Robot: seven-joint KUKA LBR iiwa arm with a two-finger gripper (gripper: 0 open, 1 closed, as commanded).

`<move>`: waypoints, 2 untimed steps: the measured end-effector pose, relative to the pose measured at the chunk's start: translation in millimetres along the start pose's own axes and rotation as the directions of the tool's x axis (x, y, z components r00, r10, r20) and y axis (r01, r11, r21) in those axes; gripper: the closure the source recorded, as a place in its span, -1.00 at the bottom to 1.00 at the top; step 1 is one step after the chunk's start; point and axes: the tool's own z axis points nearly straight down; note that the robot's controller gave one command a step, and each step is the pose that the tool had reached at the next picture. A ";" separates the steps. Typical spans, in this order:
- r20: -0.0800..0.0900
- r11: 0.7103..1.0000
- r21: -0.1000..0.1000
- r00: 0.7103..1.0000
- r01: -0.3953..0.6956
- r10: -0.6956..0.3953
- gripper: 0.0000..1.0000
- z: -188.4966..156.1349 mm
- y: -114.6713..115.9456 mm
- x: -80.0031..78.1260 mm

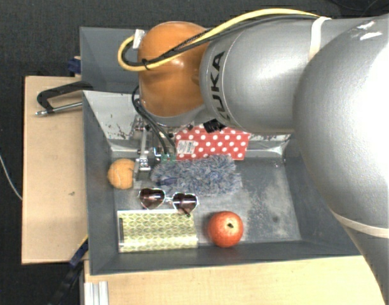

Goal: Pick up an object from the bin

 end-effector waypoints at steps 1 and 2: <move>0.011 1.000 -0.002 1.000 0.025 -0.025 -1.00 1.2 -0.6 -2.7; 0.013 0.972 0.000 0.972 0.236 -0.236 -1.00 65.7 -0.4 -2.1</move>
Offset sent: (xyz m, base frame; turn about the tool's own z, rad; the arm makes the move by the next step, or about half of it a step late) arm -0.0009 -0.0027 -0.1014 -0.3392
